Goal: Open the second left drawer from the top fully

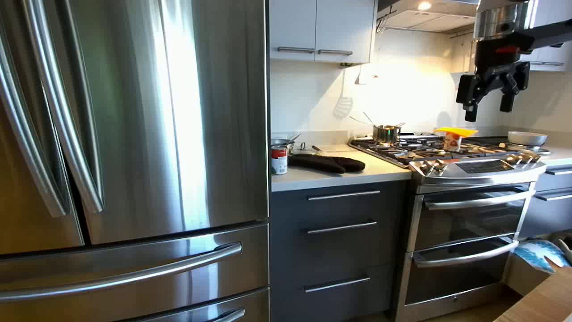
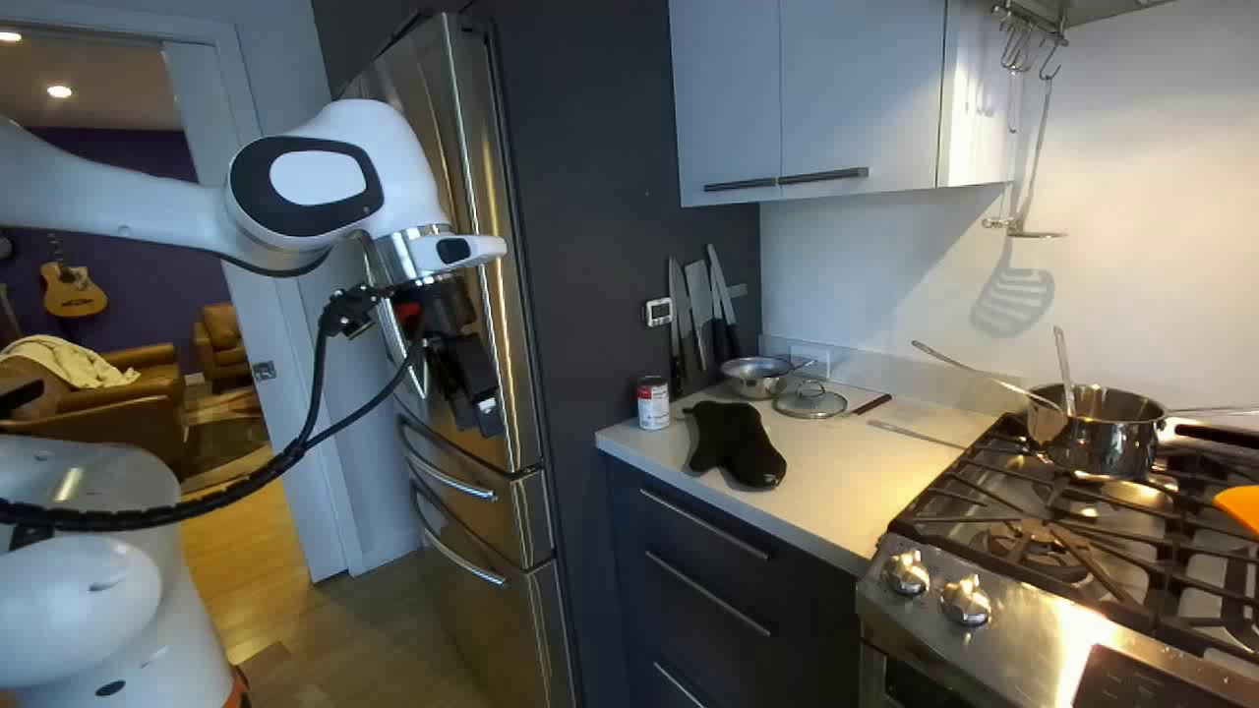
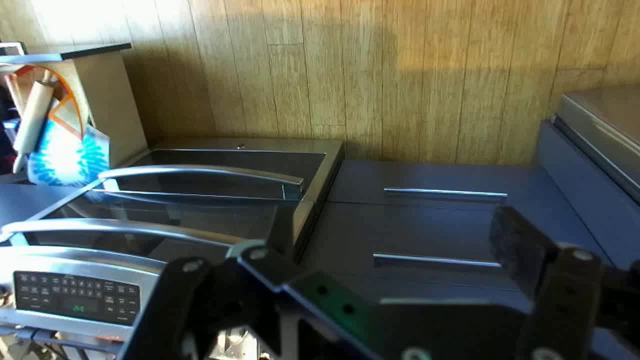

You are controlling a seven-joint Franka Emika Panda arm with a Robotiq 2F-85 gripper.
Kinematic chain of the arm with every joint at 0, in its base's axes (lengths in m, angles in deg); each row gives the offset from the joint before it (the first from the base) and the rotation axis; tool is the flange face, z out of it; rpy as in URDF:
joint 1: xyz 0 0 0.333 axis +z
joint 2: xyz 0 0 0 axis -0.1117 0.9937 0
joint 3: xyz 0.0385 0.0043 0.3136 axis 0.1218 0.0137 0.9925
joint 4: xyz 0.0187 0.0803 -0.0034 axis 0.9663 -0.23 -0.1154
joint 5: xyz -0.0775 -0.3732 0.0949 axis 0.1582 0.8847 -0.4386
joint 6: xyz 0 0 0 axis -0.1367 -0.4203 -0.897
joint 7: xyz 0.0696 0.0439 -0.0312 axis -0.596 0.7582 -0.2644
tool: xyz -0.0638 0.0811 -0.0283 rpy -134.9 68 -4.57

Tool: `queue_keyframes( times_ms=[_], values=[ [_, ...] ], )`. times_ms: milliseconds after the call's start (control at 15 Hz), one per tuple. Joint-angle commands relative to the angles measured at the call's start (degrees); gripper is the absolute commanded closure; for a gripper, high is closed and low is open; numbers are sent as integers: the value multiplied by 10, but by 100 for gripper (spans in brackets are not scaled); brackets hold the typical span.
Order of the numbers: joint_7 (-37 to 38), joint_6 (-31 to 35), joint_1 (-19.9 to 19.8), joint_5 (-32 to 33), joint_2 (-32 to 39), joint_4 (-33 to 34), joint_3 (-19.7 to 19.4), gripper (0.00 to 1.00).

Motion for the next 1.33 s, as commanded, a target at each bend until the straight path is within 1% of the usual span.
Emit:
queue_keyframes(
  times_ms=[0, 600, 667, 800, 933, 1133, 1267],
  values=[
    [5, -3, 8, 5, 1, 2, -6, 0],
    [5, -3, 8, 5, 1, 2, -6, 0],
    [-2, 16, 16, 7, 9, -2, -4, 0],
    [-37, 54, 53, 2, 17, -19, 1, 0],
    [-58, 74, 91, -25, 46, -6, 6, 0],
    [-87, 169, 139, -30, 117, -9, 15, 0],
    [-118, 244, 156, -18, 171, -12, 13, 0]
  ],
)
